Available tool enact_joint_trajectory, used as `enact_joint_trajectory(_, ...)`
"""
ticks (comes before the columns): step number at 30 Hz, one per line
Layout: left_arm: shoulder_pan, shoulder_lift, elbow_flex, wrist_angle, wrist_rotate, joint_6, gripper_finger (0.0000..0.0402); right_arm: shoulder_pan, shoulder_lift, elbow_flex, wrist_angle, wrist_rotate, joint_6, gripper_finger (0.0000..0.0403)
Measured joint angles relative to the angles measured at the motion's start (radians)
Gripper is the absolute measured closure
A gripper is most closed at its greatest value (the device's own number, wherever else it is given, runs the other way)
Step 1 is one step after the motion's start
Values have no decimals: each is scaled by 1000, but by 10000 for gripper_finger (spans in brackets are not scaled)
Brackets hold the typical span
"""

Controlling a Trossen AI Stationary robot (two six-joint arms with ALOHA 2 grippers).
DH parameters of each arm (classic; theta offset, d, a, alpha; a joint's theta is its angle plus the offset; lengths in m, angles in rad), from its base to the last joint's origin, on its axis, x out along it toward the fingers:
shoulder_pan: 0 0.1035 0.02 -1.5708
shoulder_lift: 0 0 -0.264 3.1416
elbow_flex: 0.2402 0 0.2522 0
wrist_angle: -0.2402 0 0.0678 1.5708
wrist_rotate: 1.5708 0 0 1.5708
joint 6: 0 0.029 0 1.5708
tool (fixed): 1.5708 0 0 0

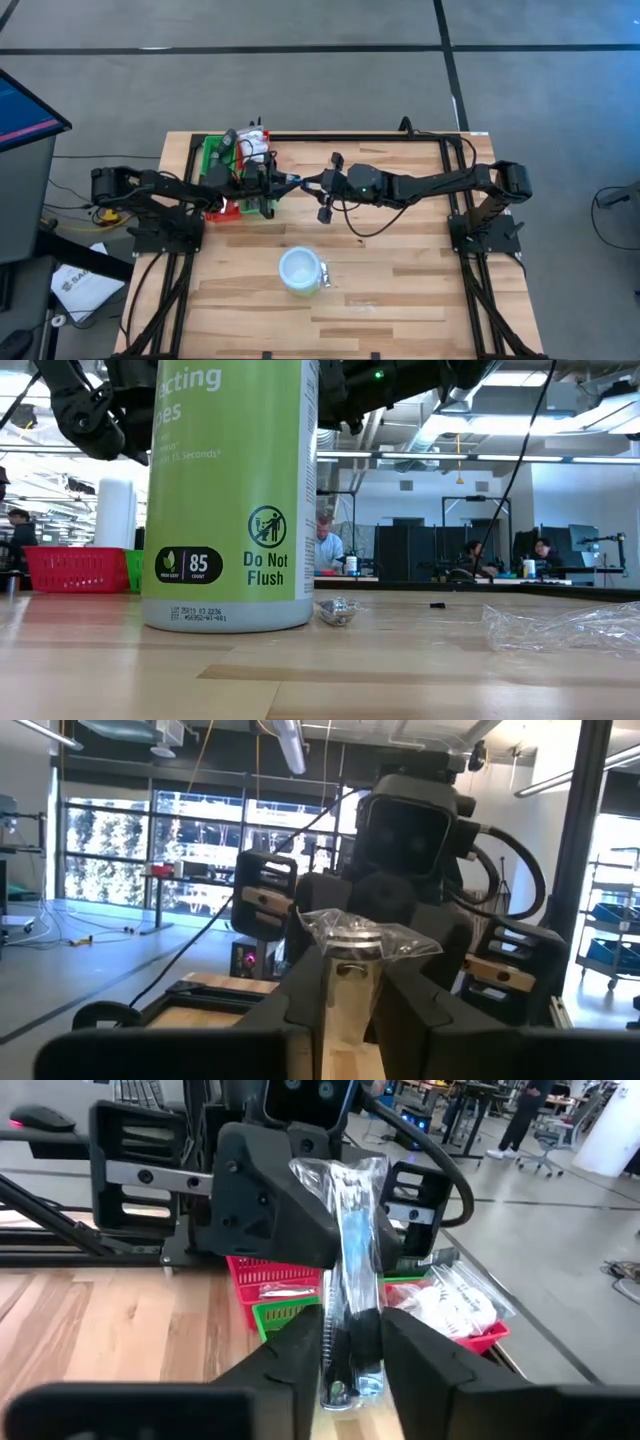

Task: Pick & Place Travel size toiletries
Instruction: Put the silver nail cutter into the bottom red bin

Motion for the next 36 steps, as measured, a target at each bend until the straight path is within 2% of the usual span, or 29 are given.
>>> enact_joint_trajectory(4,0,0,0,5,-2,2,354,0,12,1,-1,0,19,268)
enact_joint_trajectory(7,0,0,0,6,-2,2,354,-1,15,0,-7,0,19,259)
enact_joint_trajectory(15,6,-1,-7,3,-9,2,354,-1,14,0,-34,12,19,281)
enact_joint_trajectory(21,28,-39,-80,-1,-66,2,354,-3,14,0,-118,63,4,301)
enact_joint_trajectory(28,49,-237,-218,-72,-154,-5,354,-3,13,0,-191,193,0,313)
enact_joint_trajectory(36,53,-539,-328,-443,-329,-66,354,-2,13,0,-356,197,39,313)
